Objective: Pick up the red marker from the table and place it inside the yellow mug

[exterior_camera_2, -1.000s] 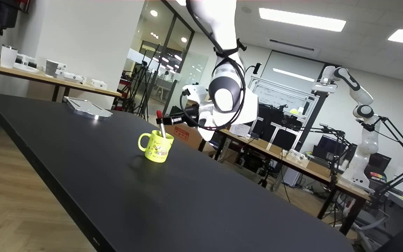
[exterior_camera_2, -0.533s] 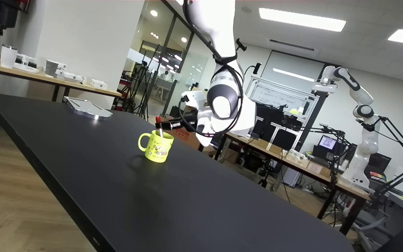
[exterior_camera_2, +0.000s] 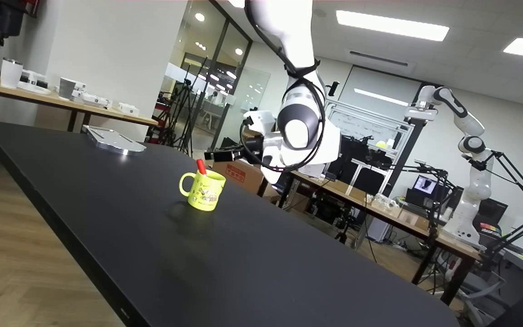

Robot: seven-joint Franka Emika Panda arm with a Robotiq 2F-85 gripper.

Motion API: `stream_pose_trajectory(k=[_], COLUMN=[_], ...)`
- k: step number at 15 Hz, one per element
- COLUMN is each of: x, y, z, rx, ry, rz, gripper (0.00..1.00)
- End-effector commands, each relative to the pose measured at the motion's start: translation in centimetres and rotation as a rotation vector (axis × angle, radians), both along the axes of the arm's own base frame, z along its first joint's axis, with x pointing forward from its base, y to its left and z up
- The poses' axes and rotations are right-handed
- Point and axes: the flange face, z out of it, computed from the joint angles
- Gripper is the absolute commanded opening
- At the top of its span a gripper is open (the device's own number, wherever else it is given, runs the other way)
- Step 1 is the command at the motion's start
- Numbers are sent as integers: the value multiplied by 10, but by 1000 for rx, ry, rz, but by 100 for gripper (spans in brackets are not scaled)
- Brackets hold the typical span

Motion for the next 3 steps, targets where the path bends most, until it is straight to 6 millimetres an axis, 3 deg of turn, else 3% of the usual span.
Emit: stream_pose_trajectory(k=[1, 3], x=[0, -1], y=[-4, -7], z=[1, 3], rx=[4, 4], ry=[2, 3], rz=[2, 0], gripper=[90, 99])
